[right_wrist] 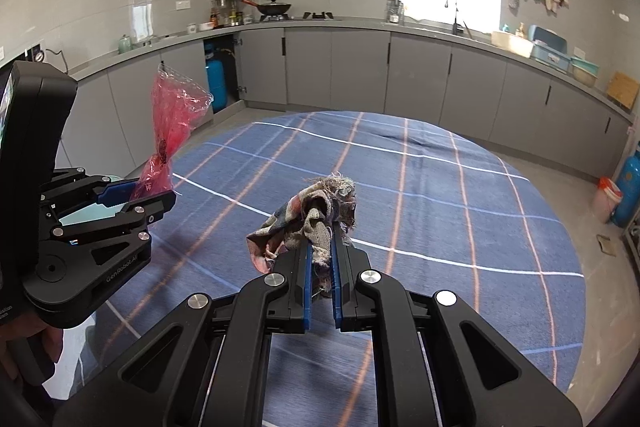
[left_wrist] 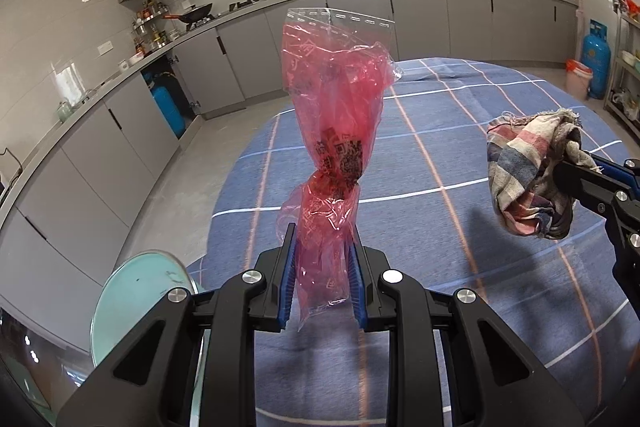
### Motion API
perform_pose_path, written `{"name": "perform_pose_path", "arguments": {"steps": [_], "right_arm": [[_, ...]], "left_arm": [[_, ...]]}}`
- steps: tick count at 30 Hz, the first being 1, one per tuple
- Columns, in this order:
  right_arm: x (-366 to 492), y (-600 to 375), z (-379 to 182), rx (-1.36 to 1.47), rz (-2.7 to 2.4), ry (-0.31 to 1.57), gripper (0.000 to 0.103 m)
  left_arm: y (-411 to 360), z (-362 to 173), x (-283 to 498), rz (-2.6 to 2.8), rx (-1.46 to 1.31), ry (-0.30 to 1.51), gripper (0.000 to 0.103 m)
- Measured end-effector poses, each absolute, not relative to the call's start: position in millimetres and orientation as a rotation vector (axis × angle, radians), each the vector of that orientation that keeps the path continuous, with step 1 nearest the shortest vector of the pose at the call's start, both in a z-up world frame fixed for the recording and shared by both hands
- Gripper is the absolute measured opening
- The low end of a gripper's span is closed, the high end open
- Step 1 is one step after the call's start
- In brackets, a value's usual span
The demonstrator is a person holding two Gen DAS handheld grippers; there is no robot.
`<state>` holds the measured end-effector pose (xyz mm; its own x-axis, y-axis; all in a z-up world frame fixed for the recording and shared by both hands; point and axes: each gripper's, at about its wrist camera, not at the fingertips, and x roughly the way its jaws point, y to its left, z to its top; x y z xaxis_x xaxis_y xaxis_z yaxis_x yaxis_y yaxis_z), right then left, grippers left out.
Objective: Collect trash
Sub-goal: 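Carry rag and red bag over the light-blue bin and open both grippers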
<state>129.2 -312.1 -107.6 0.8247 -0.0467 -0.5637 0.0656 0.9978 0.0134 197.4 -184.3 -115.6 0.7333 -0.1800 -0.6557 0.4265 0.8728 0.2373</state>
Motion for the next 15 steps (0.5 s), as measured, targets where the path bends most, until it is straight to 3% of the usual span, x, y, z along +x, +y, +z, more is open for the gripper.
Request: {"name": "perform_pose_path", "arguments": {"steps": [15], "right_arm": [[144.1,-262.9,-96.5,-0.026,0.027,0.575,0.008]], "left_arm": [[-135.2,-104.9,197.3,-0.260,0.339,0.654,0.023]]}}
